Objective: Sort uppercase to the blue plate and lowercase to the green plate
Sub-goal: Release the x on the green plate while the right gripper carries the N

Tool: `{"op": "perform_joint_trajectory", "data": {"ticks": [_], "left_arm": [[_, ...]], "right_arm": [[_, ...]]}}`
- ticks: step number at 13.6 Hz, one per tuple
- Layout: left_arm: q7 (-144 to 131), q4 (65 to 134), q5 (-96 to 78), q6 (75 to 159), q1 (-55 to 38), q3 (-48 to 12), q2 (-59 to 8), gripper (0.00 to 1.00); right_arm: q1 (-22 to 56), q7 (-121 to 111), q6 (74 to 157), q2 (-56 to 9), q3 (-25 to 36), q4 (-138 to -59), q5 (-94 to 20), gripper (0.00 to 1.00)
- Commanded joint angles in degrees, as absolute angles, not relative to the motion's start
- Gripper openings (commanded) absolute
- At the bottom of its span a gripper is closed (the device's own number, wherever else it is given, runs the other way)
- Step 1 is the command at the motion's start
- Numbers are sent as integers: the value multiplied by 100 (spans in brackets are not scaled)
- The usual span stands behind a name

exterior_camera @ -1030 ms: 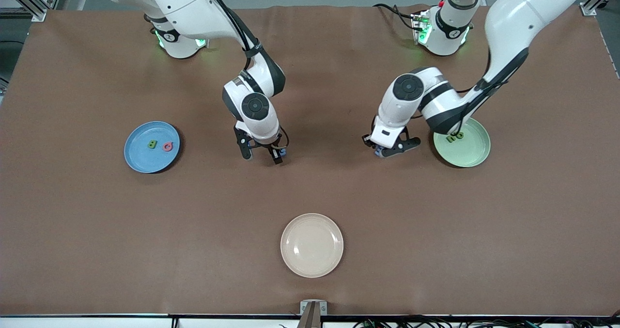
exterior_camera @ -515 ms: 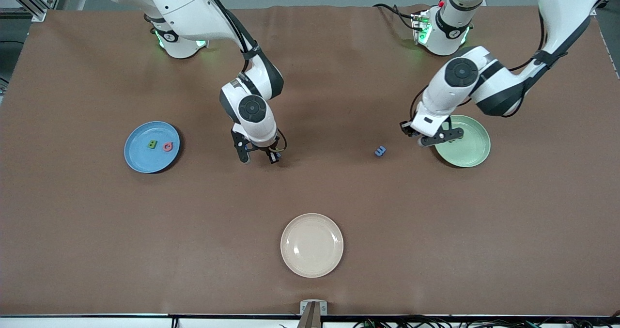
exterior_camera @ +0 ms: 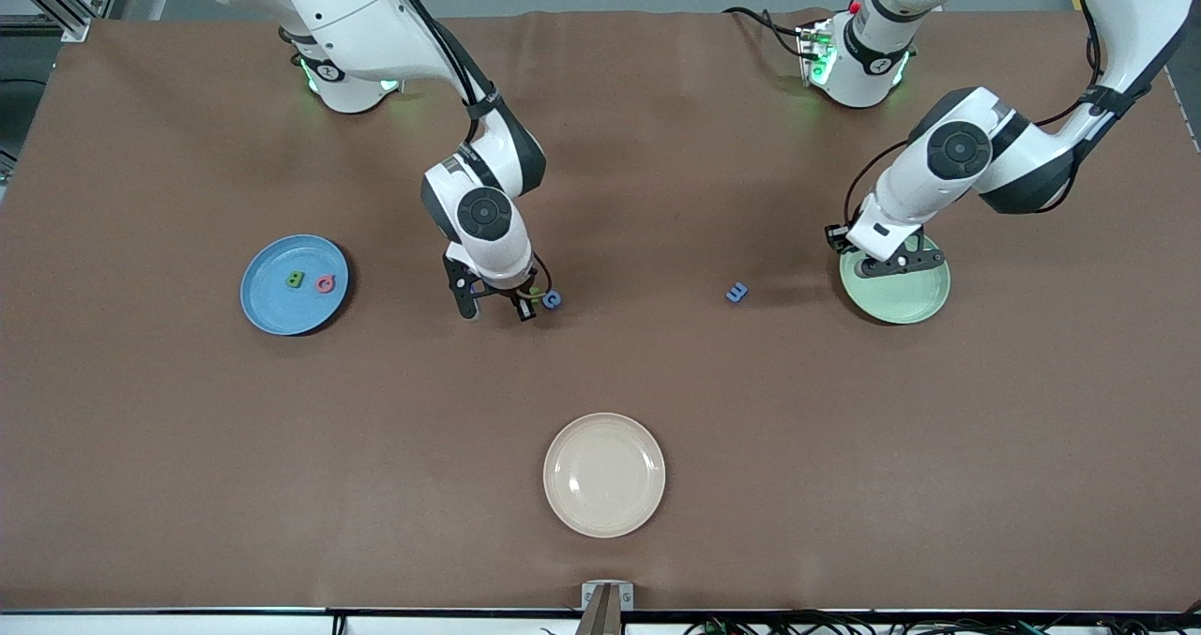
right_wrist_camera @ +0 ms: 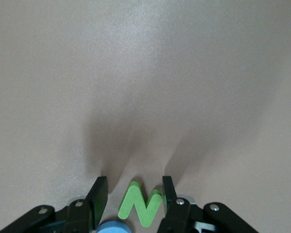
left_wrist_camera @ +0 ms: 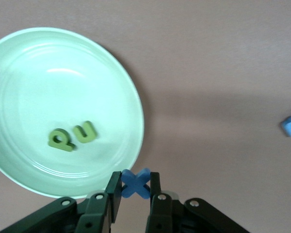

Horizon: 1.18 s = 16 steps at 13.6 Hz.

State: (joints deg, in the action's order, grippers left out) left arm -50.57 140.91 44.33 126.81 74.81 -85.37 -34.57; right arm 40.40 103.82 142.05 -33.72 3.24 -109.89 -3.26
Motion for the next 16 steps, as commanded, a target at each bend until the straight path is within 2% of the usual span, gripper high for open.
{"op": "perform_joint_trajectory", "data": {"ticks": [1, 6, 10, 11, 15, 16], "left_arm": [[-4747, 14212, 4596, 12639, 7821, -8684, -3349, 12], [-4570, 14370, 5263, 12647, 8121, -8447, -3384, 12], [-4369, 14370, 5913, 12726, 8156, -7964, -3594, 12], [-4325, 14370, 6002, 12805, 8156, -7867, -3595, 12], [-4096, 14353, 6249, 13157, 8156, -7445, -3595, 13], [-4078, 14353, 6266, 13157, 8156, -7418, -3595, 13]], "right_arm": [[4043, 10371, 14203, -3489, 290, -10846, -237, 54], [4087, 10397, 14212, -3524, 281, -10837, -255, 55], [4131, 10406, 14203, -3524, 272, -10846, -255, 54], [4131, 10406, 14212, -3524, 272, -10846, -255, 49], [4131, 10336, 14160, -3524, 281, -10846, -237, 4], [4096, 10327, 14124, -3516, 290, -10863, -194, 0]]}}
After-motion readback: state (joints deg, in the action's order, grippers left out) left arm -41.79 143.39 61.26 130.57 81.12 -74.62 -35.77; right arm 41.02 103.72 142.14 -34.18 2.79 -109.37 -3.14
